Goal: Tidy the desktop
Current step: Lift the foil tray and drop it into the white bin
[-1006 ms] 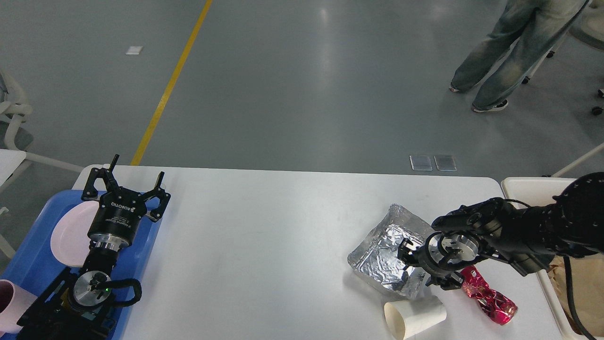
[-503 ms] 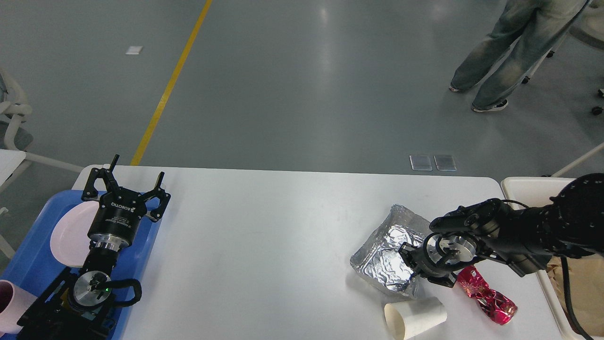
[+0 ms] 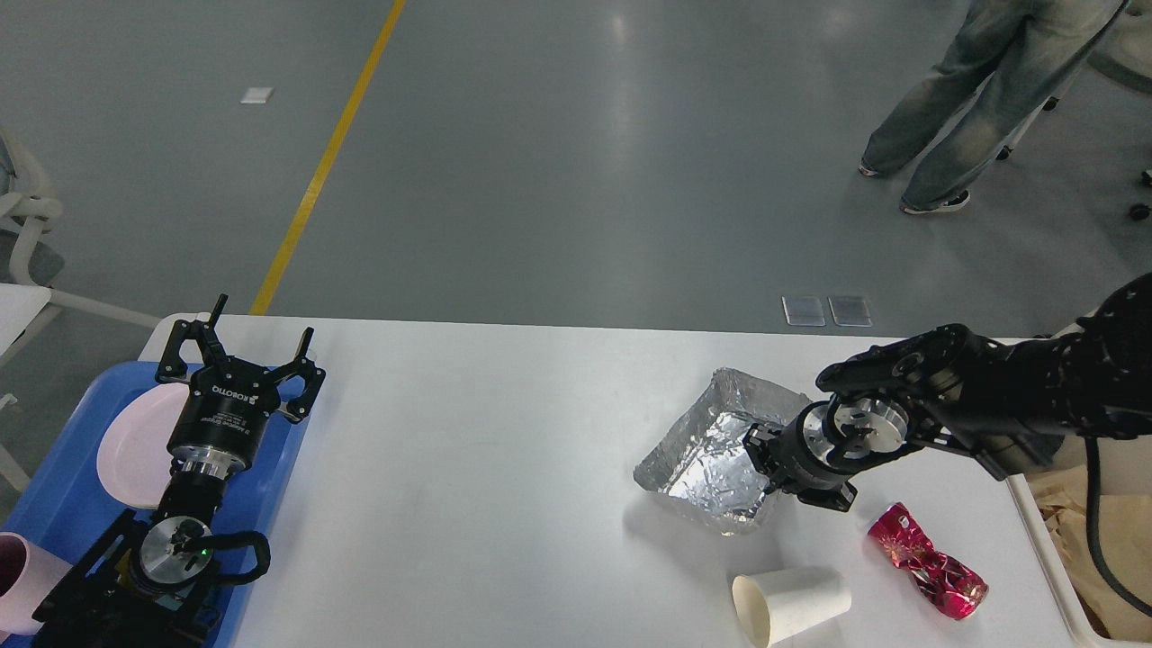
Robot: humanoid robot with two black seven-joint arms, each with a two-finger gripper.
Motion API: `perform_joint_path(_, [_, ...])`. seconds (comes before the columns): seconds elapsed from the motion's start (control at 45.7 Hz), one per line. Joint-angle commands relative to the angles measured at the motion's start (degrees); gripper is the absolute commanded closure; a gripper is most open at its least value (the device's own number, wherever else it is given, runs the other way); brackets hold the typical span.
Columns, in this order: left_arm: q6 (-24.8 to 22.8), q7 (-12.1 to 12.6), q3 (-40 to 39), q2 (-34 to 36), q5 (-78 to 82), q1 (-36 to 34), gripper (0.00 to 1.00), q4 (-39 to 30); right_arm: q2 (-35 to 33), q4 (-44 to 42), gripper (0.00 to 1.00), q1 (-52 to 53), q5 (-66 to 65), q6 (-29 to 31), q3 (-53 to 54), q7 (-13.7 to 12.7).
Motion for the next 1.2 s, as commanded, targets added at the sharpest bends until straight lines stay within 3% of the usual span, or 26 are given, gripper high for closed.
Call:
perform_joint_path(0.0, [0.0,0.0,-0.1,0.0,0.0,0.0,0.04,0.0,-1.7,4.2,1.00,8.3,1.3,6.1,-3.7,0.1])
perform_joint_path(0.284, [0.0,0.0,0.0,0.0,0.0,0.0,0.04,0.0,-3.6,15.3,1.00,30.4,5.6,17.2,-16.6,2.0])
perform_joint_path(0.481, [0.0,0.0,0.0,0.0,0.0,0.0,0.04,0.0,-3.0,22.0,1.00,45.0,3.9,25.2,-28.6,12.4])
perform_joint_path(0.569, [0.0,0.0,0.0,0.0,0.0,0.0,0.04,0.0,-3.0,23.4,1.00,47.2,-0.1,27.9,-31.4,15.2])
perform_joint_path(0.918, [0.0,0.0,0.0,0.0,0.0,0.0,0.04,0.0,-5.2,23.8,1.00,46.6,-4.6,26.0,-33.9,15.4])
perform_joint_path(1.181, [0.0,0.0,0.0,0.1,0.0,0.0,0.04,0.0,-18.4,11.1,1.00,34.3,-6.0,23.3,-38.8,15.0])
